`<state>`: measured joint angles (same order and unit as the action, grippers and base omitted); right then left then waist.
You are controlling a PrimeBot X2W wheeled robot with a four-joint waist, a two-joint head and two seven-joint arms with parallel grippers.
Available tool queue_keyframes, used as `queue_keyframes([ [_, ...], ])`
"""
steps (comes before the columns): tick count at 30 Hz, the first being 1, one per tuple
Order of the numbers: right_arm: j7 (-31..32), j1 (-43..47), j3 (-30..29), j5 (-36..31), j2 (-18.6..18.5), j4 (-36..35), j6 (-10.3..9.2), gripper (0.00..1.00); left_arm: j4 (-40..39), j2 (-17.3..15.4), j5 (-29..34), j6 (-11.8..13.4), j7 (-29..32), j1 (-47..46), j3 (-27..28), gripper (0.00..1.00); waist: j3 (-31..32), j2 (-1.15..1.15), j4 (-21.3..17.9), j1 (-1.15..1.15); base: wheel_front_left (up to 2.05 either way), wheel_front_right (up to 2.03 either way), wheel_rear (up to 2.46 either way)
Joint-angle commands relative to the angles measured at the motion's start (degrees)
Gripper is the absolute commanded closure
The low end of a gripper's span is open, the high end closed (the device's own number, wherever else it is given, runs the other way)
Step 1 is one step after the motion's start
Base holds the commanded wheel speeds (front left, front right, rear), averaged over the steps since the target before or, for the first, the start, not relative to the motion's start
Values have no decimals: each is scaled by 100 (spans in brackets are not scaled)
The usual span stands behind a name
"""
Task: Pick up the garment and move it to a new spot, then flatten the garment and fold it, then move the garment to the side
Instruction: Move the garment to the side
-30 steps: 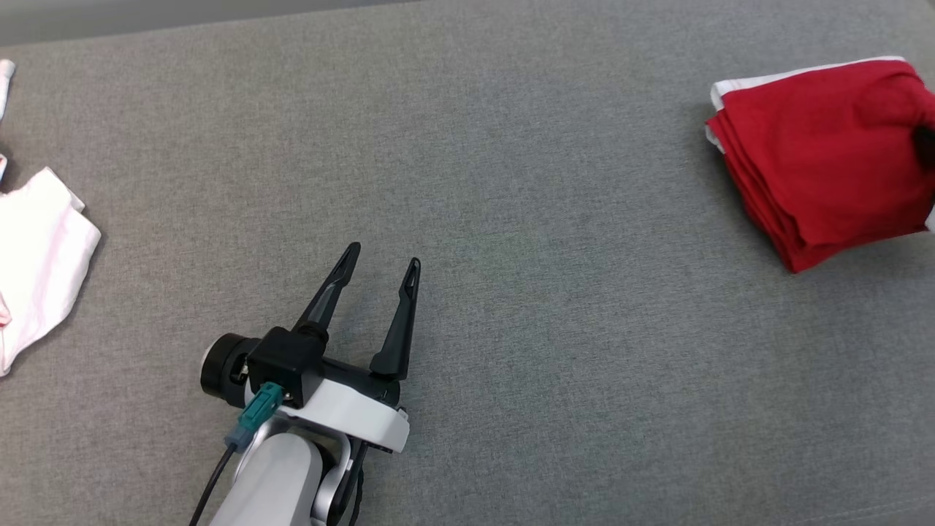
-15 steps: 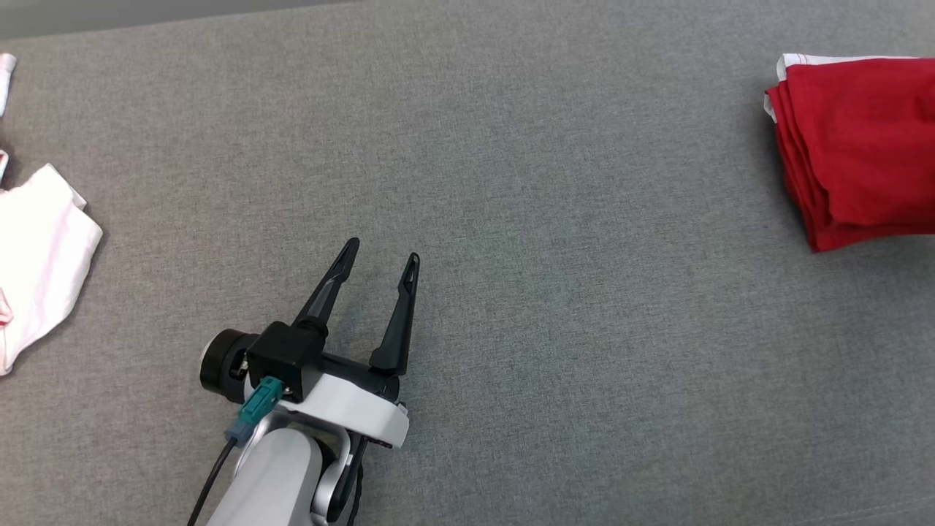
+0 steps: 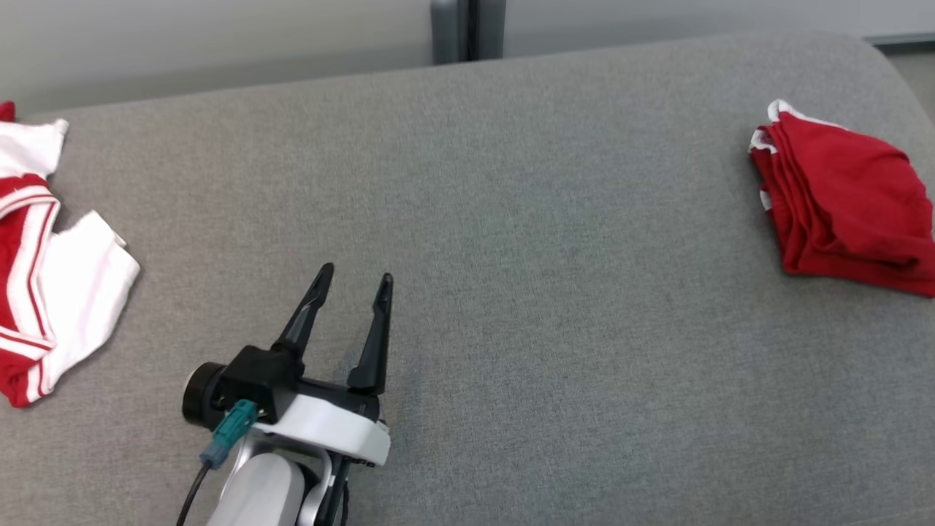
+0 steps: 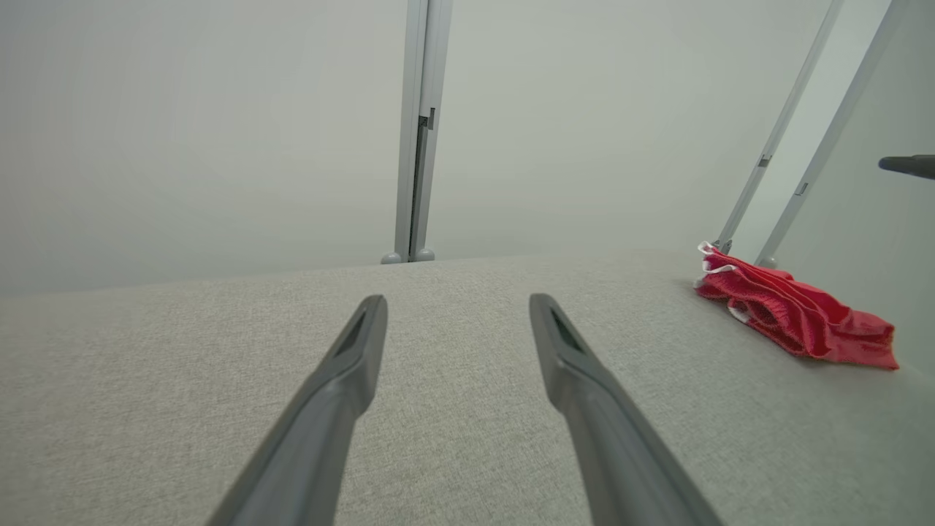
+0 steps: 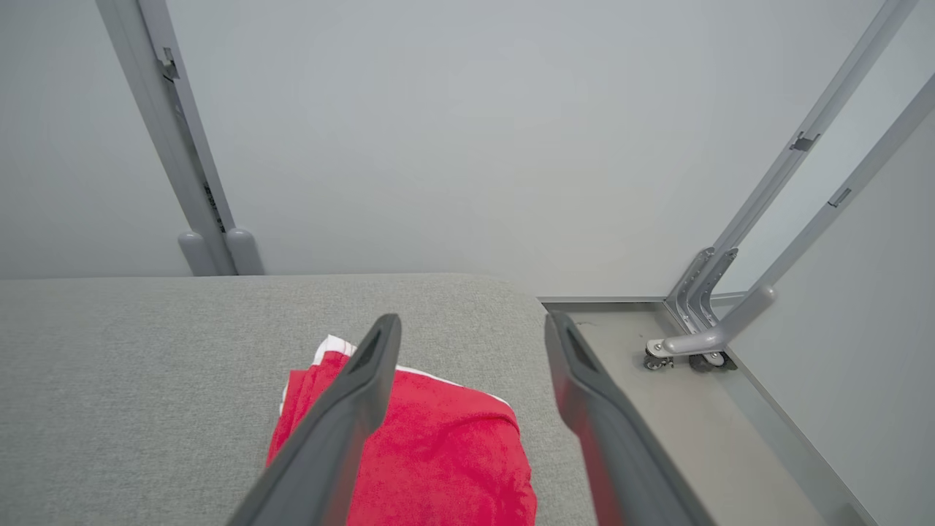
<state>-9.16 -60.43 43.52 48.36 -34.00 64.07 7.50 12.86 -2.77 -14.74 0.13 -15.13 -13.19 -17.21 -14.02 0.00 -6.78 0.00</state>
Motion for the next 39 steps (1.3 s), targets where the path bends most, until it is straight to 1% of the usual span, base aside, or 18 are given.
queue_keyframes([
  [1,-150,119,38,-18,53,-69,-1,0,-33,-24,-18,-2,-1,79,102,0,250,0,30,0,0,0,0],
  [4,-412,316,69,10,135,-323,-1,0,-86,-43,23,-43,-1,263,340,0,535,0,74,0,0,0,0],
  [5,-529,461,-4,85,182,-561,-1,0,-141,-71,49,-51,0,389,512,0,717,0,107,0,0,0,0],
  [8,-603,829,-212,204,206,-1077,-1,0,-264,-87,21,-27,-1,583,802,0,935,0,174,0,0,0,0],
  [10,-607,1073,-550,99,162,-1599,-1,0,-358,-113,-4,1,-1,711,1017,0,1057,0,234,0,0,0,0],
  [12,-604,1522,-990,-155,178,-2107,-1,0,-482,-130,16,-10,0,820,1178,0,1147,0,309,0,0,0,0],
  [14,-604,2048,-1421,-436,302,-2566,0,0,-574,-121,16,-27,0,922,1302,0,1229,0,388,0,0,0,0],
  [16,-606,2539,-1836,-751,415,-2986,0,0,-549,-104,-112,-27,-1,1030,1412,0,1312,0,467,0,0,0,0],
  [18,-608,3035,-2295,-1063,563,-3410,-1,0,-503,-86,-68,-12,-1,1092,1407,0,1384,0,543,0,0,0,0],
  [21,-608,3845,-2941,-1552,919,-4061,0,0,-459,-79,151,-42,-1,1143,1271,0,1450,0,665,0,0,0,0],
  [22,-608,3845,-2941,-1552,919,-4061,0,0,-459,-79,151,-42,-1,1143,1271,0,1450,0,665,0,0,0,0],
  [25,-608,4594,-3507,-1956,1339,-4626,0,0,-504,-59,200,-47,0,1179,1203,0,1483,0,747,0,0,0,0],
  [27,-608,5013,-3754,-2195,1580,-4972,0,0,-515,-41,216,-1,-1,1244,1187,0,1494,0,779,0,0,0,0],
  [28,-608,5217,-3863,-2291,1702,-5129,-1,0,-504,-39,224,19,0,1274,1175,0,1503,0,795,0,0,0,0],
  [30,-608,5543,-4025,-2544,1804,-5403,0,0,-495,-29,274,68,-1,1301,1136,0,1516,0,828,0,0,0,0],
  [33,-608,5883,-4198,-2683,1973,-5670,0,0,-563,-23,221,166,-1,1364,1118,0,1515,0,859,0,0,0,0],
  [36,-609,6072,-4290,-2725,2052,-5827,0,0,-587,-22,137,302,0,1449,1020,0,1513,0,863,0,0,0,0],
  [39,-609,6206,-4393,-2789,2217,-5909,1,0,-543,-26,68,385,-1,1528,987,0,1553,0,844,0,0,0,0],
])
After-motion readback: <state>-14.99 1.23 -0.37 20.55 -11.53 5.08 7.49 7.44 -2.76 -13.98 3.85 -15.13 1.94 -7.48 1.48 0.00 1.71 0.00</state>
